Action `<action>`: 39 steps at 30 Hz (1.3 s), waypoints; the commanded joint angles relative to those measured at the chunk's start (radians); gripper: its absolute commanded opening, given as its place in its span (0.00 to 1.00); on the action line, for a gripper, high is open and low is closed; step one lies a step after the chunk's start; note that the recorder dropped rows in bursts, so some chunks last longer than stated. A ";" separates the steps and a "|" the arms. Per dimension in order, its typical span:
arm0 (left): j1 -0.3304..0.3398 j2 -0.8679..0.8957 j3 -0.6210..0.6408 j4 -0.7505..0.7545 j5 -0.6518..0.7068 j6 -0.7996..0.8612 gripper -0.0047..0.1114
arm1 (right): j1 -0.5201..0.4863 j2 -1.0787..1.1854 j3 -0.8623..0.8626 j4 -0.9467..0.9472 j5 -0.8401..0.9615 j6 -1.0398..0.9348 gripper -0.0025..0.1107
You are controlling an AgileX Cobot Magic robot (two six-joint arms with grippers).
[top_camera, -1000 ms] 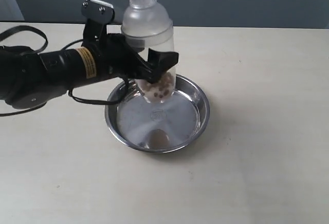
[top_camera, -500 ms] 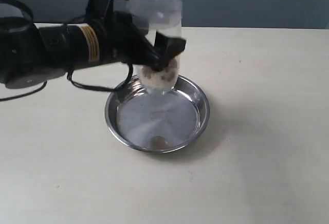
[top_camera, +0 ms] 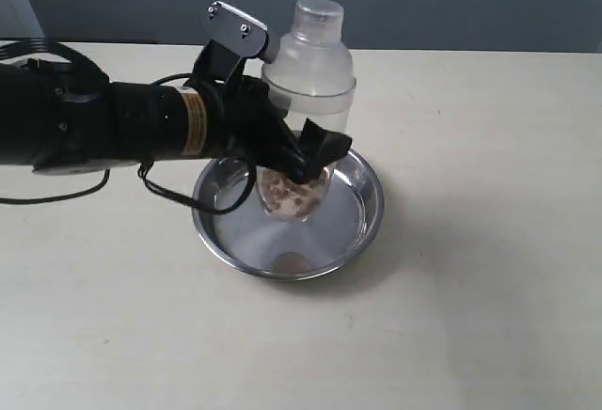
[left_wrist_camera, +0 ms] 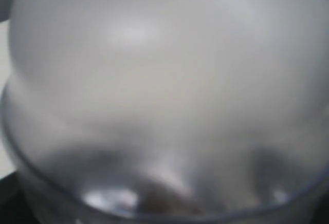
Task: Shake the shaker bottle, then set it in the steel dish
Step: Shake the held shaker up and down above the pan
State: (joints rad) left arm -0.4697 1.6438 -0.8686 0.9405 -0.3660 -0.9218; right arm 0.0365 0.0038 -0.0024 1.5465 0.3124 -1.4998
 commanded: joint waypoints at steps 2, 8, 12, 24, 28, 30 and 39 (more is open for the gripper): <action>-0.021 -0.045 -0.099 0.096 0.091 -0.114 0.04 | 0.004 -0.004 0.002 -0.001 -0.006 0.001 0.02; -0.021 0.029 -0.027 0.097 -0.038 -0.140 0.04 | 0.004 -0.004 0.002 -0.001 -0.006 0.001 0.02; -0.011 -0.095 -0.138 0.134 0.036 -0.147 0.04 | 0.004 -0.004 0.002 -0.001 -0.006 0.001 0.02; -0.010 -0.099 -0.107 0.189 0.231 -0.166 0.04 | 0.004 -0.004 0.002 -0.001 -0.007 0.001 0.02; 0.019 -0.188 -0.100 0.191 0.379 -0.171 0.04 | 0.004 -0.004 0.002 -0.001 -0.009 0.001 0.02; 0.020 -0.188 -0.086 0.164 0.240 -0.179 0.04 | 0.004 -0.004 0.002 -0.001 -0.007 0.001 0.02; -0.005 -0.082 -0.078 0.024 -0.125 -0.230 0.04 | 0.004 -0.004 0.002 -0.001 -0.007 0.001 0.02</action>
State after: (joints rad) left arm -0.4887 1.5729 -0.9400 1.0350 -0.3831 -1.1306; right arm 0.0365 0.0038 -0.0024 1.5465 0.3090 -1.4998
